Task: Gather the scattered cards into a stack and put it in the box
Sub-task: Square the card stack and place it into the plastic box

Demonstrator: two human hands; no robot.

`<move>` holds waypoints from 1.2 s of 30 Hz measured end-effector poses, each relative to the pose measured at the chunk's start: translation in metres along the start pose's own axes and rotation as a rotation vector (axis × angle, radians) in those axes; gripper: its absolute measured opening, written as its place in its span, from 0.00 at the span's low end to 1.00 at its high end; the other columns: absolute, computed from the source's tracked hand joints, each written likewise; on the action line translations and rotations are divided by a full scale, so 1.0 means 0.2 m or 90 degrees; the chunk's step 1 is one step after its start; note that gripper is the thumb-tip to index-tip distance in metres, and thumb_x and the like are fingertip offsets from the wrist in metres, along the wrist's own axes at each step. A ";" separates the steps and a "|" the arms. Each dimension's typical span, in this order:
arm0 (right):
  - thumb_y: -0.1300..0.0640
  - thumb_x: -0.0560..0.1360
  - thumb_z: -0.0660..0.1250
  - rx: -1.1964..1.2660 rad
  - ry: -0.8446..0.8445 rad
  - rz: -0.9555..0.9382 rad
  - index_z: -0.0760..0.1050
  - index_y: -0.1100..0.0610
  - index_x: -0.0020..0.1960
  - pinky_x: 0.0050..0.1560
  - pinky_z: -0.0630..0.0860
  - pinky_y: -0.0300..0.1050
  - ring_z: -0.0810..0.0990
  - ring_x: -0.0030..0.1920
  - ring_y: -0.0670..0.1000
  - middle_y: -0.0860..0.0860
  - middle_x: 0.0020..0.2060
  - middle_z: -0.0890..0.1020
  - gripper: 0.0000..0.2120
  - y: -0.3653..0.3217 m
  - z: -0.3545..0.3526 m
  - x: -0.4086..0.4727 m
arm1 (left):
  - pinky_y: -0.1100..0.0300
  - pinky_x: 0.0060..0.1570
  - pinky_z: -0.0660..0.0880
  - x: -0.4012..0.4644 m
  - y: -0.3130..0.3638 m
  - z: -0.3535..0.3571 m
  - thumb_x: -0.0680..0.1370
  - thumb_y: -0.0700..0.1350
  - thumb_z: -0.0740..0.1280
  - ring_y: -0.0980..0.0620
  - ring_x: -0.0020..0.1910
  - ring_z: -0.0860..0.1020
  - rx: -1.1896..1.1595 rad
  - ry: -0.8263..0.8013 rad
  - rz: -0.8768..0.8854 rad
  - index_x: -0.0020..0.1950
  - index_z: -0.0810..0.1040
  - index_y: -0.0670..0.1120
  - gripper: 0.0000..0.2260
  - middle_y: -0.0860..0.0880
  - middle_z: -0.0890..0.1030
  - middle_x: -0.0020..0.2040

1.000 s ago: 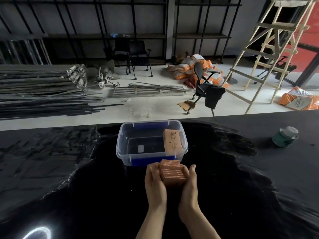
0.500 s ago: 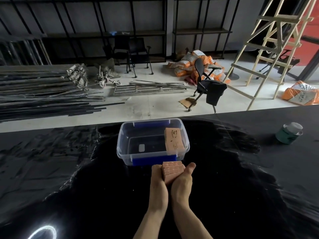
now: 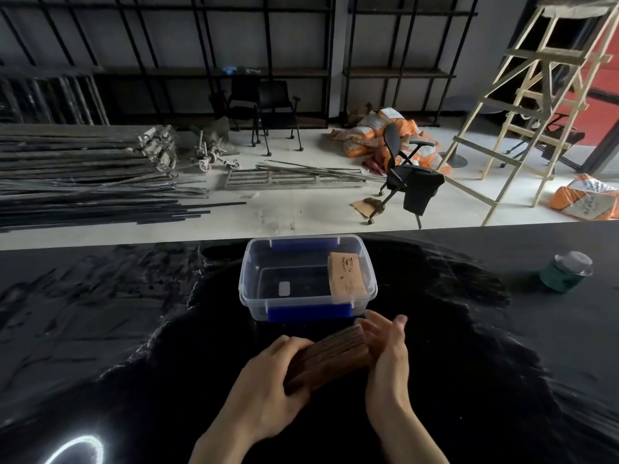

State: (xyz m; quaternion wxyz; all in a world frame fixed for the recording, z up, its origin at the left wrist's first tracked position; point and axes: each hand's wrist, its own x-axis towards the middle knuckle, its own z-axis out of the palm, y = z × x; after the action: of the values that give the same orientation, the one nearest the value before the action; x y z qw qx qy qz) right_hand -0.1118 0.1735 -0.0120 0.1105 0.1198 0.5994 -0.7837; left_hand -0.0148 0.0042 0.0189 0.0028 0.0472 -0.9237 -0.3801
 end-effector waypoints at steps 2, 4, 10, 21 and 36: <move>0.25 0.75 0.57 -0.140 -0.067 -0.103 0.83 0.41 0.54 0.49 0.81 0.49 0.87 0.48 0.46 0.45 0.46 0.89 0.26 0.00 0.02 0.00 | 0.59 0.60 0.77 0.03 -0.02 -0.03 0.71 0.57 0.71 0.65 0.57 0.77 0.074 -0.064 -0.012 0.66 0.71 0.66 0.24 0.67 0.75 0.59; 0.35 0.79 0.64 -0.229 -0.086 -0.135 0.83 0.42 0.49 0.42 0.82 0.46 0.87 0.44 0.48 0.45 0.43 0.88 0.14 0.06 0.05 0.00 | 0.57 0.62 0.77 0.06 -0.03 -0.01 0.71 0.53 0.72 0.63 0.59 0.75 0.093 -0.083 -0.033 0.66 0.71 0.64 0.24 0.65 0.74 0.59; 0.48 0.83 0.66 -0.281 -0.032 -0.171 0.80 0.44 0.42 0.34 0.79 0.37 0.84 0.37 0.45 0.45 0.38 0.86 0.11 0.17 0.05 0.01 | 0.64 0.60 0.74 0.00 -0.09 0.16 0.72 0.51 0.71 0.62 0.67 0.75 -0.330 0.096 -0.148 0.71 0.73 0.61 0.27 0.61 0.76 0.66; 0.40 0.78 0.61 -0.280 0.001 -0.207 0.77 0.51 0.39 0.30 0.78 0.37 0.82 0.32 0.48 0.46 0.37 0.85 0.17 0.16 0.11 -0.03 | 0.53 0.50 0.80 0.15 0.06 0.28 0.86 0.41 0.56 0.52 0.46 0.85 -0.386 0.465 -0.255 0.58 0.78 0.51 0.11 0.48 0.86 0.43; 0.55 0.84 0.63 -0.289 -0.025 -0.228 0.77 0.54 0.40 0.29 0.76 0.38 0.79 0.29 0.49 0.50 0.36 0.84 0.14 0.18 0.09 0.02 | 0.58 0.46 0.76 0.17 -0.02 0.34 0.84 0.36 0.55 0.58 0.44 0.82 -0.386 0.438 -0.224 0.45 0.75 0.52 0.16 0.56 0.85 0.42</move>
State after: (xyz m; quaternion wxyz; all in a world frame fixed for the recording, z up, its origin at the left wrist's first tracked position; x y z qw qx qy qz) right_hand -0.1040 0.1469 -0.0423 0.0058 -0.0311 0.7686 -0.6389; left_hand -0.0518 0.0454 -0.0328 0.2571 0.3226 -0.6950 -0.5889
